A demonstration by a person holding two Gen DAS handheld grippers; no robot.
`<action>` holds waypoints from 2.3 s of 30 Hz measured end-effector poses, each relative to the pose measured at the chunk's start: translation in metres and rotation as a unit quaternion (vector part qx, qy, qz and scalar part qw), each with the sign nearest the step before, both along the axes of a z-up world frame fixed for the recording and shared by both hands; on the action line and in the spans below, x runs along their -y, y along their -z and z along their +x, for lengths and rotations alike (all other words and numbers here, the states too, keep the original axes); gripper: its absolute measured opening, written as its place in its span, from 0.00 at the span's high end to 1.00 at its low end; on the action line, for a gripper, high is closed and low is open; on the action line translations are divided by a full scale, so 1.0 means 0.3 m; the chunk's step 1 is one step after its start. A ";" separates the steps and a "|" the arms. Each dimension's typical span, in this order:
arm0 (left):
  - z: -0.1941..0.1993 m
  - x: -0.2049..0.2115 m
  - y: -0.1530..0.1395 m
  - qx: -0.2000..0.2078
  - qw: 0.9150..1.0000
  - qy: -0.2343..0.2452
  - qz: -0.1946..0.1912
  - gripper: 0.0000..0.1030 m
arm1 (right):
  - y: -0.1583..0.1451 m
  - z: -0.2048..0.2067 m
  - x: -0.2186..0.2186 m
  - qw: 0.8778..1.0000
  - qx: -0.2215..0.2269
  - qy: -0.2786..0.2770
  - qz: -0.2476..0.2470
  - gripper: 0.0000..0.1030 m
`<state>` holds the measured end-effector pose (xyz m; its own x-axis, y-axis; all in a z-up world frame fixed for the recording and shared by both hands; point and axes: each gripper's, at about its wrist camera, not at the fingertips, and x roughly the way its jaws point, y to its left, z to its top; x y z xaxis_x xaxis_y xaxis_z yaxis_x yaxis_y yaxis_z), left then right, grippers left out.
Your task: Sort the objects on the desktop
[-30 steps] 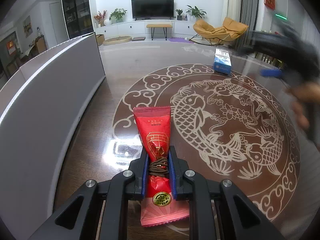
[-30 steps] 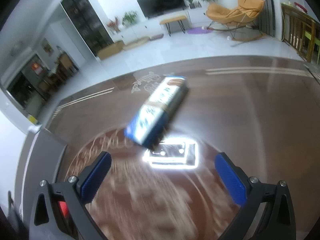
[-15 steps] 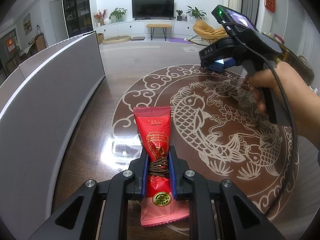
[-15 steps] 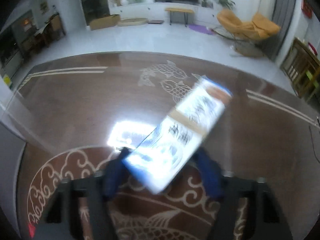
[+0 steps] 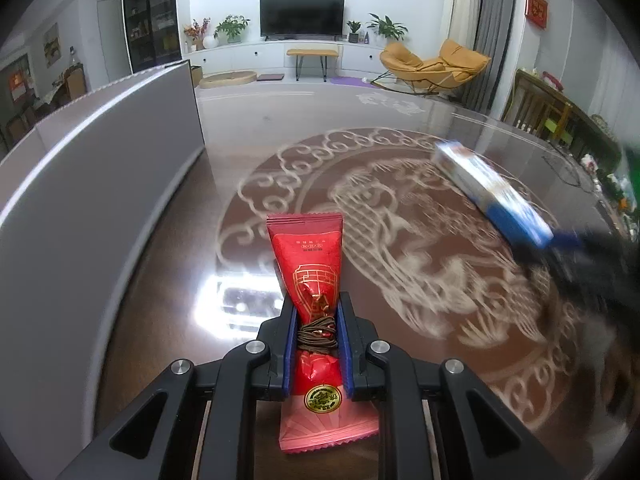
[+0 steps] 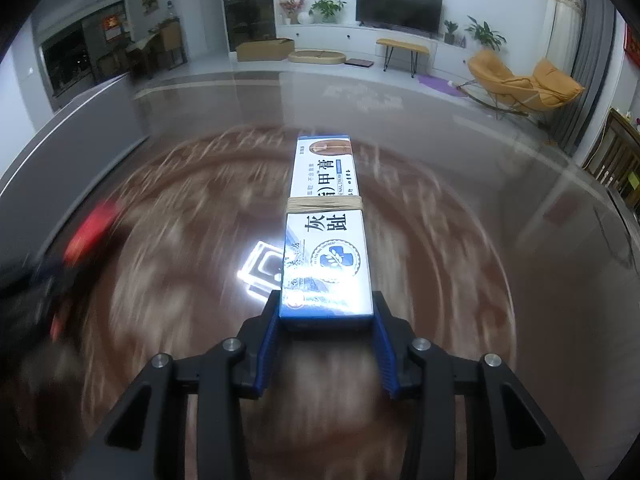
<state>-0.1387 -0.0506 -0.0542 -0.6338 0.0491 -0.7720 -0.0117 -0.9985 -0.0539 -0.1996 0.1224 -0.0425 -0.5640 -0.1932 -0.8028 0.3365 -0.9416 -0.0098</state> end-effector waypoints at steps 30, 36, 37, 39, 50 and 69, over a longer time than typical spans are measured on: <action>0.232 -0.149 -0.001 -0.001 0.999 0.042 -0.014 0.83 | -0.011 0.485 -0.088 0.999 -0.028 0.041 0.006 0.59; 0.235 -0.151 -0.003 0.000 0.999 0.042 -0.016 0.82 | -0.010 0.485 -0.091 0.999 -0.029 0.040 0.010 0.59; 0.235 -0.151 -0.003 0.000 0.999 0.042 -0.017 0.82 | -0.010 0.486 -0.090 0.999 -0.029 0.040 0.011 0.59; 0.235 -0.150 -0.003 -0.001 0.999 0.042 -0.018 0.81 | -0.010 0.486 -0.091 0.999 -0.030 0.041 0.011 0.59; 0.280 -0.089 0.003 0.021 0.997 0.075 -0.008 0.25 | -0.019 0.461 -0.230 0.993 0.018 0.039 -0.114 0.24; 0.313 -0.190 -0.065 -0.008 0.991 0.133 -0.033 0.79 | -0.083 0.318 -0.085 0.997 0.069 -0.010 -0.017 0.58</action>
